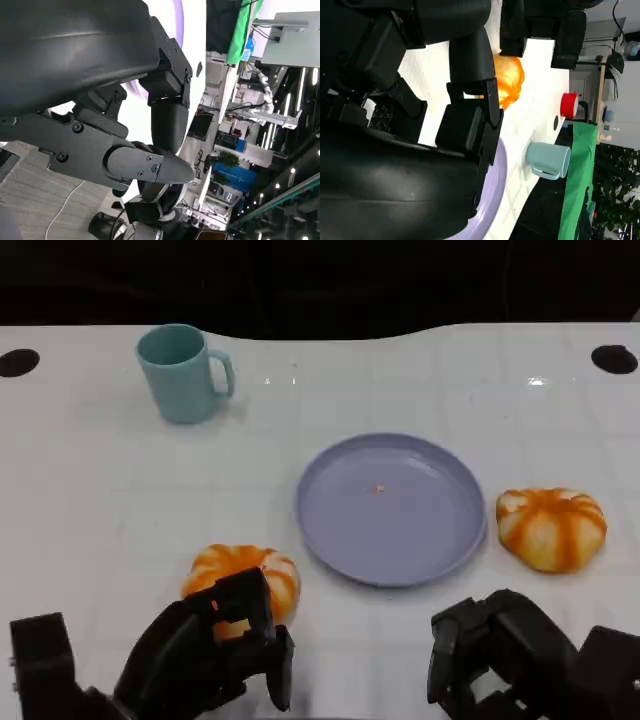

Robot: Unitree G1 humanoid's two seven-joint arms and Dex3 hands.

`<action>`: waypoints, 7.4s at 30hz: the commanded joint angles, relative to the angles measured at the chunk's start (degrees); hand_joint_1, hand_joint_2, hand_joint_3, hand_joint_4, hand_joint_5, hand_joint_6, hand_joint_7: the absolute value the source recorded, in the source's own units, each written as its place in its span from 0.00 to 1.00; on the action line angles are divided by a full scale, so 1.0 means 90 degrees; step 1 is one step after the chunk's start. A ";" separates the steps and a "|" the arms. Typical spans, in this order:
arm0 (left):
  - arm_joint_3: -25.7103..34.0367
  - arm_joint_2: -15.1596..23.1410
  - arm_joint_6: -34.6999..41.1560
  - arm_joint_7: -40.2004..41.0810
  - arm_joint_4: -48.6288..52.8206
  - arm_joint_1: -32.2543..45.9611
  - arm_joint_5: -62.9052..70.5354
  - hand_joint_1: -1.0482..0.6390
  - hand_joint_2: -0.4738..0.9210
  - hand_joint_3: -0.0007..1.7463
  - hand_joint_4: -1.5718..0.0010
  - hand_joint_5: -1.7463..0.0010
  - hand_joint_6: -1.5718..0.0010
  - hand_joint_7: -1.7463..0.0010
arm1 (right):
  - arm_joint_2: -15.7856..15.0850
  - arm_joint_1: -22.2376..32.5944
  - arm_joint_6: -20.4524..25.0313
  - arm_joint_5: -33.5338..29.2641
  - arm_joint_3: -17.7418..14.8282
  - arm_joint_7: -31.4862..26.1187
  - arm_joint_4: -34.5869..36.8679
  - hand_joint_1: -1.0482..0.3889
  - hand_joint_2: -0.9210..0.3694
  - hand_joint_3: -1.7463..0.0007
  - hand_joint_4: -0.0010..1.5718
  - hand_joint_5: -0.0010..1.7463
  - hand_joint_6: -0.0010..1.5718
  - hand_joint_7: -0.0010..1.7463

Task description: Grasp the bread from the table and place it into the plate.

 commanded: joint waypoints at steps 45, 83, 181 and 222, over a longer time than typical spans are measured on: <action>-0.0308 0.2394 -0.0415 0.1952 -0.3168 -0.0099 0.4418 0.31 0.93 0.00 0.85 0.77 0.82 1.00 | -0.0054 -0.0052 0.0065 0.0099 -0.0047 0.0076 0.0028 0.00 0.64 0.22 0.99 0.76 1.00 0.61; -0.2675 0.1430 0.2491 0.1968 -0.2697 -0.1295 1.0278 0.36 0.89 0.00 0.76 0.94 0.89 1.00 | -0.0068 -0.0069 0.0011 0.0091 -0.0069 0.0110 0.0095 0.00 0.64 0.21 0.98 0.75 1.00 0.61; -0.2613 0.1599 -0.0666 0.7278 0.0648 -0.2999 0.7681 0.48 0.73 0.52 0.48 0.00 0.64 0.00 | -0.0013 -0.0131 -0.0323 0.0049 -0.0039 0.0126 0.0490 0.00 0.61 0.24 0.97 0.74 1.00 0.60; -0.3979 -0.0004 -0.1343 0.7388 0.4615 -0.5369 0.8069 0.39 0.99 0.19 0.69 0.27 0.64 0.63 | -0.0004 0.0140 -0.0038 0.0057 0.0035 0.0085 0.0018 0.00 0.62 0.23 0.98 0.74 1.00 0.60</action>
